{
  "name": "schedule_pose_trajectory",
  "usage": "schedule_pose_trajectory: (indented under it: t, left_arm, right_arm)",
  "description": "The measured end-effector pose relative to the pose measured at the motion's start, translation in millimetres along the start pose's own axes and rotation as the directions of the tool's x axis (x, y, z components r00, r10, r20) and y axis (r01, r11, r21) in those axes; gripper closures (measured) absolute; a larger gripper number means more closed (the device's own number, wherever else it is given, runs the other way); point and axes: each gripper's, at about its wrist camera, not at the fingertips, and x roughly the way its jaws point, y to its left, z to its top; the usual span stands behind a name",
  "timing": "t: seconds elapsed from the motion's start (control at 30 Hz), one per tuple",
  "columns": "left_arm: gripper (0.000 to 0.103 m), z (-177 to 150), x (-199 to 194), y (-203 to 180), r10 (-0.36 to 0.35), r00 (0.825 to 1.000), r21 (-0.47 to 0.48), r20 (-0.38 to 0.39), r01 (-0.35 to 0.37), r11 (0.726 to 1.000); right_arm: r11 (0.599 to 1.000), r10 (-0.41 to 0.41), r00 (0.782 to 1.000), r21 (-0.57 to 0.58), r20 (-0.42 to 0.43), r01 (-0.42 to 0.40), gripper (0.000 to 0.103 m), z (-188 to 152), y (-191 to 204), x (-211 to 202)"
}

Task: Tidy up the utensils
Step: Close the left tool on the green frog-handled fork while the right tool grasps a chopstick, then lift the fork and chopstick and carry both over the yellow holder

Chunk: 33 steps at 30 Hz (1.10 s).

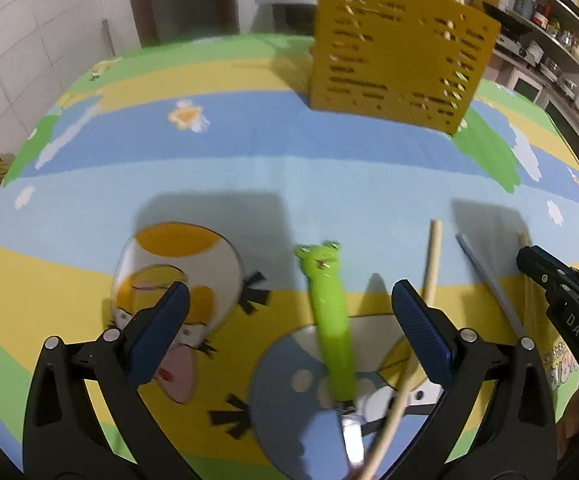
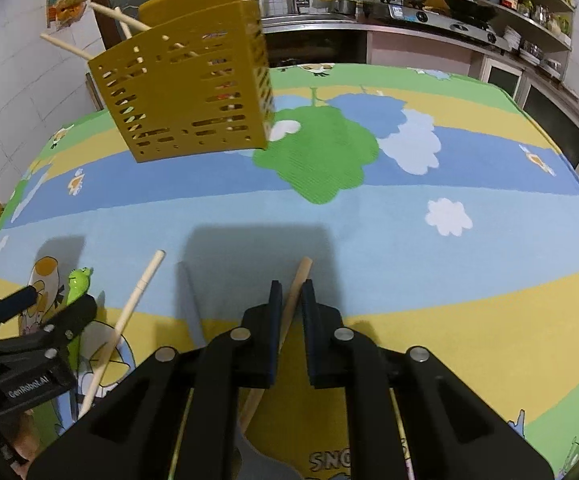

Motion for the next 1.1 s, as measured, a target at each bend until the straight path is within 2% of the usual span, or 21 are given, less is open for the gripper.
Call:
schedule_pose_trajectory:
  t: [0.23, 0.43, 0.7, 0.93, 1.1]
  left_arm:
    - [0.018, 0, 4, -6, 0.008, 1.0, -0.011, -0.029, -0.008, 1.0]
    - [0.041, 8, 4, -3, 0.011, 0.999, -0.035, -0.037, -0.012, 0.999]
    - [0.081, 17, 5, -2, -0.017, 0.999, -0.008, -0.04, 0.017, 1.0]
    - [0.081, 16, 2, 1, -0.04, 0.999, 0.018, -0.027, 0.041, 0.999]
    - [0.082, 19, -12, 10, -0.063, 0.998, 0.014, 0.022, 0.063, 0.998]
  right_arm:
    - [1.0, 0.01, 1.0, 0.008, 0.016, -0.01, 0.093, -3, -1, 1]
    - [1.0, 0.009, 1.0, 0.013, 0.025, -0.009, 0.093, -4, -2, 2]
    - [1.0, 0.007, 0.999, 0.02, 0.041, -0.007, 0.094, -4, -1, 0]
    - [1.0, -0.006, 0.997, 0.01, 0.083, 0.005, 0.095, -1, 3, -9]
    - [1.0, -0.011, 0.99, 0.004, 0.138, 0.011, 0.095, 4, 7, -25]
